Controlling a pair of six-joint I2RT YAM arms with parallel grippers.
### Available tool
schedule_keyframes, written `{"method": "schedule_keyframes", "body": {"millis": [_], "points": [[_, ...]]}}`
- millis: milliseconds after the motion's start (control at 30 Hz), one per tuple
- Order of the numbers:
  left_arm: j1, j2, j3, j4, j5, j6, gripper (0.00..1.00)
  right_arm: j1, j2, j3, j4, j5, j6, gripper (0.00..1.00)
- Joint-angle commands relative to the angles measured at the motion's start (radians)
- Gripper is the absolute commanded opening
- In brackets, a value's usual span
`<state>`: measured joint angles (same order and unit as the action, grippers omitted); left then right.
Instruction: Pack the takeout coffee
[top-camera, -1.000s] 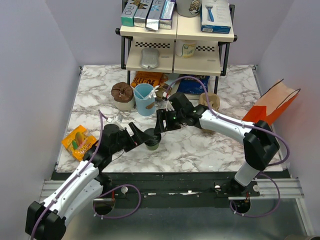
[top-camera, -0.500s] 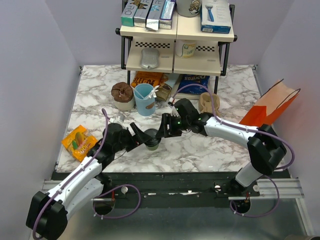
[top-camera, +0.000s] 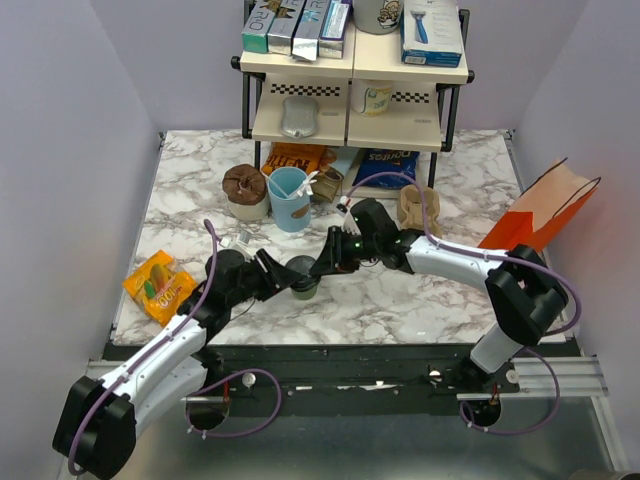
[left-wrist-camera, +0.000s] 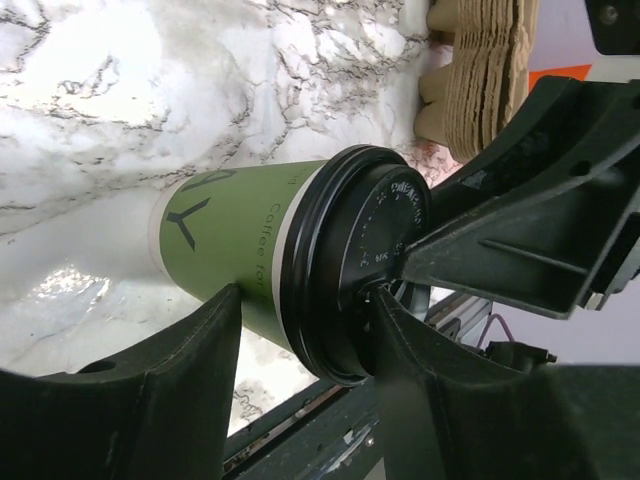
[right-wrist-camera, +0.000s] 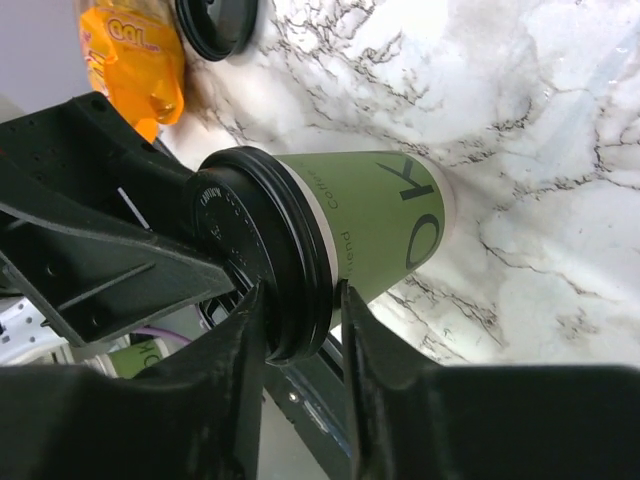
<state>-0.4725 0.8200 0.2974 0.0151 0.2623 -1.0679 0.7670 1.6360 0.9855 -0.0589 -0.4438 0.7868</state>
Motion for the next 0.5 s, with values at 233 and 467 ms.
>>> {"method": "schedule_keyframes", "body": {"millis": [233,467], "points": [[-0.002,0.047,-0.109,-0.021,-0.015,-0.023,0.28,0.009,0.085,-0.108,0.068,0.097,-0.047,0.25],[0.000,0.010,-0.165,-0.046,-0.034,-0.056,0.20,0.009,0.117,-0.110,0.064,0.206,-0.112,0.22]]}}
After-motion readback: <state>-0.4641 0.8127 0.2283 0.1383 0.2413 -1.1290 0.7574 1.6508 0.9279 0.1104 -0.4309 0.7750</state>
